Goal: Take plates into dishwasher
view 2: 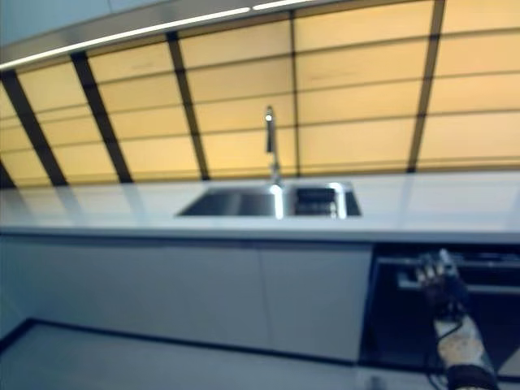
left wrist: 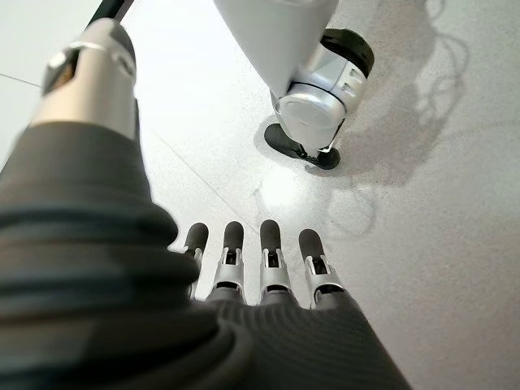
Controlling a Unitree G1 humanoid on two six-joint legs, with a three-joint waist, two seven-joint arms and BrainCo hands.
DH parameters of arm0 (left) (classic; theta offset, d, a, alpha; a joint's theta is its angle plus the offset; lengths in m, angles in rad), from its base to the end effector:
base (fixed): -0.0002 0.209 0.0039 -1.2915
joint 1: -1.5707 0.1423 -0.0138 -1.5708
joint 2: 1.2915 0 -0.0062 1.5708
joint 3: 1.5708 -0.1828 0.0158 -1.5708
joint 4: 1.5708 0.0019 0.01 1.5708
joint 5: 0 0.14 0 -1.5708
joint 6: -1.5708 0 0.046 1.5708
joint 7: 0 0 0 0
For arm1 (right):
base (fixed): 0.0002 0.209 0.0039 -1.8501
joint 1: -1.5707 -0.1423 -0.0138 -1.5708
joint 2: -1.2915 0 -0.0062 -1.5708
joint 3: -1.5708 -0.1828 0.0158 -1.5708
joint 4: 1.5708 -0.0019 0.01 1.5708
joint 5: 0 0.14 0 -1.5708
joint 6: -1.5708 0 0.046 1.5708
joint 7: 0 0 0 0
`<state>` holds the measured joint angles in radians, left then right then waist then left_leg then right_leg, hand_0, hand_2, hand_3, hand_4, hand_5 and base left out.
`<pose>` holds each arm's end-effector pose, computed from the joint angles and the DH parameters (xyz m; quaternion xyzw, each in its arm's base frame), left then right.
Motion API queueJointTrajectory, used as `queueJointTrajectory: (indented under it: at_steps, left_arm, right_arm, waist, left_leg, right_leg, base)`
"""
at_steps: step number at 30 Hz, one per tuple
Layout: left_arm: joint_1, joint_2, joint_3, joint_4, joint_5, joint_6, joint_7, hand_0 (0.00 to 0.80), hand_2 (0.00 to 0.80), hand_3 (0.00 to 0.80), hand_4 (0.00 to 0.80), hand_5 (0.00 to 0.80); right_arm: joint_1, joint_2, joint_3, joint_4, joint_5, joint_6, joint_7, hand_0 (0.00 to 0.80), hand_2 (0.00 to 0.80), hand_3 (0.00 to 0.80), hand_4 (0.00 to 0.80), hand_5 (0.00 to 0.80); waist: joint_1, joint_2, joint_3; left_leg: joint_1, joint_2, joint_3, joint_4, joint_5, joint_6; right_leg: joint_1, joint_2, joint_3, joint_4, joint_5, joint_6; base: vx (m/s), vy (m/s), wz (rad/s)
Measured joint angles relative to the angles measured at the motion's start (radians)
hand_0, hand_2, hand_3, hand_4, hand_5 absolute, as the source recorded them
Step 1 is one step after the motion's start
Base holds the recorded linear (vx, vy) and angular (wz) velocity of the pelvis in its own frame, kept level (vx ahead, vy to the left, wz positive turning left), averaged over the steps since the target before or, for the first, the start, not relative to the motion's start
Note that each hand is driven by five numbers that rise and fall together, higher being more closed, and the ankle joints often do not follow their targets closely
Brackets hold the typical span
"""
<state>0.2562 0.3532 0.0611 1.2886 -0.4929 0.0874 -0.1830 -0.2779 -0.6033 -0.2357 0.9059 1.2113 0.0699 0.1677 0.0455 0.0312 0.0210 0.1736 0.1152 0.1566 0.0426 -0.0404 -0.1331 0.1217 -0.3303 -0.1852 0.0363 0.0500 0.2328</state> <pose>-0.0390 0.2762 -0.1057 -0.1324 0.6494 0.2368 0.7104 0.2062 -0.3464 0.0205 0.3800 0.0821 -0.2431 0.8887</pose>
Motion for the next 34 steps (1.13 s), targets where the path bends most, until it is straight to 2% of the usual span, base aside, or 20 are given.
queueJointTrajectory:
  at_steps: [1,5,9,14,18,20,24,34]
  left_arm:
    - [-0.016,0.005,-0.011,0.001,-0.001,-0.011,0.0,0.0,0.0,0.0,0.0,0.0]
    - [-0.087,0.008,-0.022,0.005,-0.004,-0.035,-0.003,0.0,0.0,0.0,0.0,0.0]
    - [-0.152,-0.002,-0.043,0.004,-0.03,-0.043,-0.005,0.0,0.0,0.0,0.0,0.0]
    - [-0.243,-0.013,-0.07,0.003,-0.042,-0.05,0.012,0.0,0.0,0.0,0.0,0.0]
    - [-0.281,-0.035,-0.081,0.005,-0.041,-0.05,0.027,0.0,0.0,0.0,0.0,0.0]
    - [-0.282,-0.041,-0.081,0.005,-0.035,-0.05,0.036,0.0,0.0,0.0,0.0,0.0]
    - [-0.274,-0.061,-0.101,0.006,0.007,-0.046,0.062,0.0,0.0,0.0,0.0,0.0]
    - [-0.242,-0.096,-0.113,0.007,0.011,-0.026,0.056,0.0,0.0,0.0,0.0,0.0]
  right_arm:
    - [0.008,-0.004,0.002,0.041,-0.038,0.021,-0.003,0.0,0.0,0.0,0.0,0.0]
    - [0.036,-0.023,0.014,0.169,-0.221,0.1,-0.012,0.0,0.0,0.0,0.0,0.0]
    - [0.081,-0.01,0.025,0.27,-0.285,0.157,-0.01,0.0,0.0,0.0,0.0,0.0]
    - [0.119,0.082,0.07,0.334,-0.317,0.153,-0.005,0.0,0.0,0.0,0.0,0.0]
    - [0.173,0.21,0.095,0.336,-0.317,0.147,-0.003,0.0,0.0,0.0,0.0,0.0]
    - [0.189,0.248,0.101,0.337,-0.326,0.129,-0.002,0.0,0.0,0.0,0.0,0.0]
    - [0.226,0.311,0.18,0.339,-0.388,0.087,0.016,0.0,0.0,0.0,0.0,0.0]
    - [0.279,0.355,0.217,0.359,-0.382,0.083,0.048,0.0,0.0,0.0,0.0,0.0]
  waist:
    - [-0.003,-0.012,0.002]
    - [-0.001,-0.013,0.009]
    - [-0.004,-0.021,0.014]
    - [-0.004,-0.059,0.035]
    - [-0.004,-0.079,0.034]
    - [-0.003,-0.078,0.033]
    - [-0.002,-0.07,0.027]
    - [-0.004,-0.056,-0.006]
  left_leg:
    - [-0.021,0.003,0.001,-0.015,0.016,-0.007]
    - [-0.048,0.028,-0.002,-0.072,0.067,-0.028]
    - [-0.061,0.043,0.0,-0.105,0.076,-0.035]
    - [-0.096,0.051,-0.006,-0.104,0.081,-0.036]
    - [-0.097,0.052,-0.022,-0.113,0.082,-0.036]
    - [-0.095,0.052,-0.022,-0.117,0.084,-0.039]
    - [-0.079,0.052,-0.025,-0.123,0.085,-0.041]
    - [-0.08,0.054,-0.024,-0.127,0.082,-0.036]
  right_leg:
    - [-0.026,0.013,-0.002,-0.013,0.019,-0.012]
    - [-0.044,0.054,-0.015,-0.095,0.073,-0.027]
    - [-0.054,0.076,-0.021,-0.12,0.083,-0.033]
    - [-0.081,0.083,-0.026,-0.12,0.077,-0.035]
    - [-0.073,0.083,-0.046,-0.12,0.072,-0.04]
    - [-0.072,0.083,-0.049,-0.12,0.072,-0.038]
    - [-0.055,0.083,-0.062,-0.121,0.063,-0.034]
    - [-0.055,0.083,-0.062,-0.121,0.059,-0.032]
  base:
    - [-0.309,-0.052,-0.01]
    - [-0.155,-0.016,0.0]
    - [-0.129,0.002,-0.01]
    - [-0.108,0.017,0.04]
    - [0.01,0.033,0.12]
    - [0.009,0.014,0.02]
    - [0.009,0.01,0.06]
    - [0.0,0.002,0.0]
